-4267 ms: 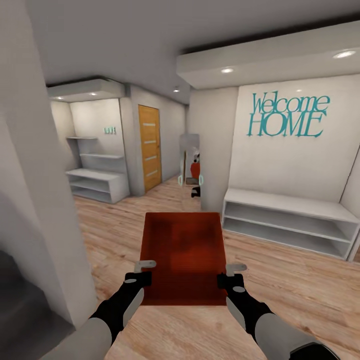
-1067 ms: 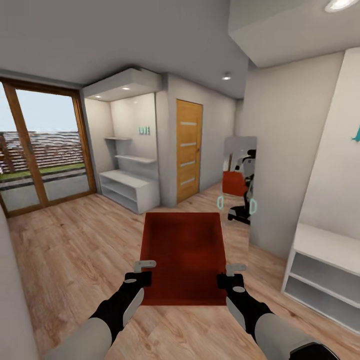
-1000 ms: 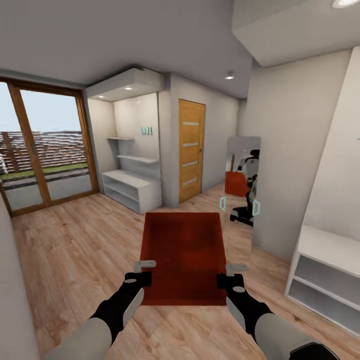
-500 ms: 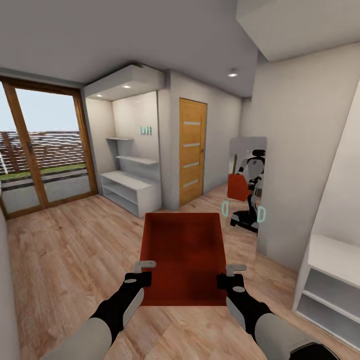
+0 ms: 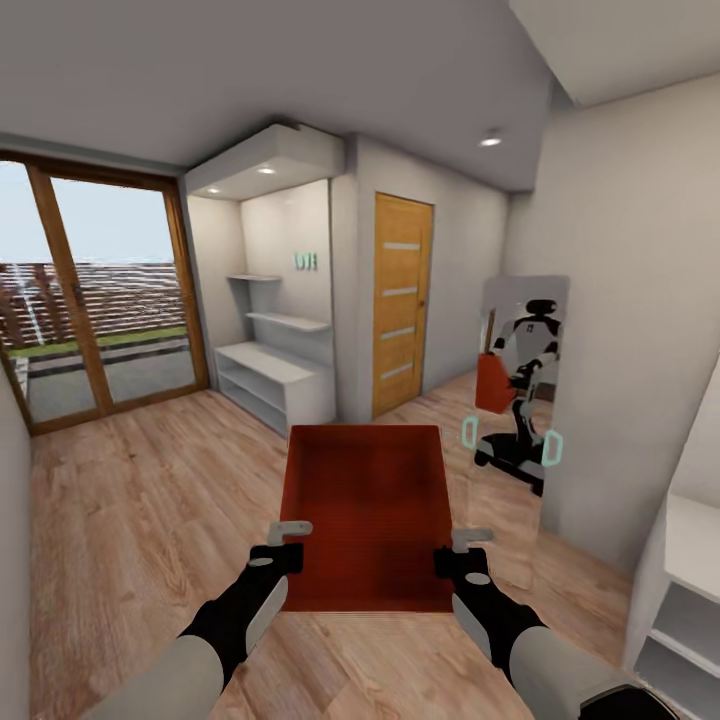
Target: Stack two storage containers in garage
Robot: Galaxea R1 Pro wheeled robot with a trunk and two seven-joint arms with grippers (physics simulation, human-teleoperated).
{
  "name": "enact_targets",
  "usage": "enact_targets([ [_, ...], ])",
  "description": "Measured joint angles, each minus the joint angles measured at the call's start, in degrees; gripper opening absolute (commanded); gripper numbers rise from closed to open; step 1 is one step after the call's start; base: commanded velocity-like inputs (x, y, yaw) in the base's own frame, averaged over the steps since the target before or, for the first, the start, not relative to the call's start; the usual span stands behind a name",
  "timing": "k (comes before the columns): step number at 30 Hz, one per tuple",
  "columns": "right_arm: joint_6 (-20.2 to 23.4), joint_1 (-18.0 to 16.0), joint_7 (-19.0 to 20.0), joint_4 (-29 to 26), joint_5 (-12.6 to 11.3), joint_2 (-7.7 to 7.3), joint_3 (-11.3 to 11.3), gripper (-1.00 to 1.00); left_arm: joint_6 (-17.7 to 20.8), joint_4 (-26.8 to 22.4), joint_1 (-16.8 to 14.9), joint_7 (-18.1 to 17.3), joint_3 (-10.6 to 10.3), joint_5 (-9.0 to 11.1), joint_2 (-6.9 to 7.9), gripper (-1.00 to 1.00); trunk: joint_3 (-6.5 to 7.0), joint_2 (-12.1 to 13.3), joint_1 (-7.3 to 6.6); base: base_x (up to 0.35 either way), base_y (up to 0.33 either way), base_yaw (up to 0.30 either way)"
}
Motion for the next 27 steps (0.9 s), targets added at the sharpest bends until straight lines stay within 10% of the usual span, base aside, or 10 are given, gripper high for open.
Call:
enact_targets([
  [27, 0.18, 0.01, -0.01, -0.02, -0.01, 0.0, 0.05, -1.0, 0.07, 0.08, 0.01, -0.01, 0.04, 0.06, -0.01, -1.0, 0.0, -0.01, 0.0, 0.325, -0.086, 0.12],
])
